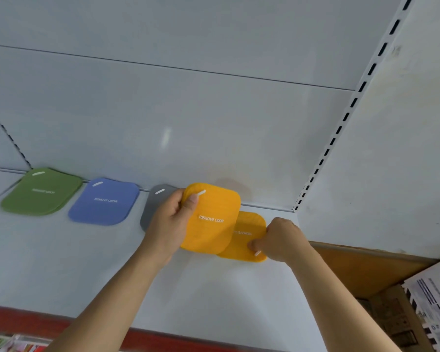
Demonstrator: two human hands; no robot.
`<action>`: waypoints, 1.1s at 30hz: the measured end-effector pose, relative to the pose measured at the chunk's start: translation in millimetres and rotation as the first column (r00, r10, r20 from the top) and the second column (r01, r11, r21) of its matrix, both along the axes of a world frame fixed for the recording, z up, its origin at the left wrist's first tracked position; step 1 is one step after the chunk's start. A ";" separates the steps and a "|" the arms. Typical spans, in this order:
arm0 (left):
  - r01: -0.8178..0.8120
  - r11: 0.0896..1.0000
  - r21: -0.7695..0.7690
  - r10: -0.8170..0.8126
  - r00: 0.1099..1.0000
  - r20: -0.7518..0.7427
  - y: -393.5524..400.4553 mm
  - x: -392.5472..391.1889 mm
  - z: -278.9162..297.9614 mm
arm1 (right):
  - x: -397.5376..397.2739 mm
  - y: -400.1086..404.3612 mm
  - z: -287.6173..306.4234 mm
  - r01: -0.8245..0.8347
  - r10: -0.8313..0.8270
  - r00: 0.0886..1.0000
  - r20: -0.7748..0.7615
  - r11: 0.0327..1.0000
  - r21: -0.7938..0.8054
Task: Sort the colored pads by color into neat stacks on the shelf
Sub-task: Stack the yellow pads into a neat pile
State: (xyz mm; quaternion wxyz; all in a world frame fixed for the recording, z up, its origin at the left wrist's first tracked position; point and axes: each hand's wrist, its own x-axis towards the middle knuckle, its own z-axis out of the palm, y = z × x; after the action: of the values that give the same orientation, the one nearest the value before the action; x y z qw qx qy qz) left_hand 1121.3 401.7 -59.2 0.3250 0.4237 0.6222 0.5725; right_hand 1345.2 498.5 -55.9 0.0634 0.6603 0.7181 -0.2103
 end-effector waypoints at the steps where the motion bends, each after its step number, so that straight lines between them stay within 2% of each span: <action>1: -0.001 1.000 0.000 0.001 1.000 -0.012 0.4 1.9 0.8 | -1.8 -2.3 -2.3 0.011 -0.010 1.000 -0.013 1.000 0.020; 6: 0.014 1.000 -0.011 -0.014 0.999 -0.046 -0.3 10.7 5.9 | -14.8 -15.3 -6.7 0.082 -0.078 0.995 -0.061 0.994 0.076; 8: 0.022 1.000 -0.008 -0.022 0.999 -0.046 -1.1 12.0 6.9 | -17.9 -15.1 -4.1 0.098 -0.096 0.994 -0.048 0.994 0.057; 11: 0.025 1.000 -0.007 -0.025 0.999 -0.034 -4.2 13.7 7.4 | -19.3 -14.5 -0.6 0.121 -0.121 0.987 -0.108 0.993 0.000; 15: 0.017 1.000 0.003 -0.017 0.999 -0.029 -6.4 11.1 5.7 | -9.7 -24.7 -3.5 0.162 -0.146 0.940 -0.309 0.986 0.029; 19: -0.012 1.000 0.016 0.012 1.000 0.005 -6.6 10.9 9.5 | 16.2 -32.6 9.3 0.208 -0.156 0.790 -0.592 0.978 0.020; 21: -0.021 0.999 0.030 0.020 1.000 0.013 -7.0 12.4 11.8 | 33.9 -34.6 26.4 0.141 0.017 0.838 -0.546 0.959 0.246; 23: -0.014 1.000 0.021 0.013 0.999 0.030 -7.1 13.5 13.8 | 50.8 -39.7 52.9 0.039 0.204 0.879 -0.431 0.870 0.491; 24: 0.004 1.000 0.010 -0.004 0.999 0.051 -7.2 15.0 15.2 | 58.9 -42.6 67.8 -0.020 0.278 0.877 -0.392 0.836 0.548; 26: 0.047 0.999 0.000 -0.047 0.996 0.079 -6.5 19.0 18.0 | 71.9 -46.8 96.4 -0.199 0.410 0.869 -0.277 0.802 0.563; 28: 0.077 0.997 0.001 -0.077 0.994 0.072 -4.9 25.3 21.3 | 80.3 -49.4 121.2 -0.388 0.519 0.843 -0.140 0.769 0.508; 33: 0.156 0.988 -0.005 -0.155 0.983 0.098 -0.5 45.8 31.3 | 49.0 -47.6 141.7 -0.634 0.739 0.674 0.004 0.575 0.517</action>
State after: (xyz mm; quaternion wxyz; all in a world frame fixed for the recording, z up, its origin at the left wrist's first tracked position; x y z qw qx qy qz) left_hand 1167.1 401.2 -28.0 0.4015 0.4406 0.5741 0.5613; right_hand 1394.2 450.9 85.8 -0.1016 0.2953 0.9485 -0.0540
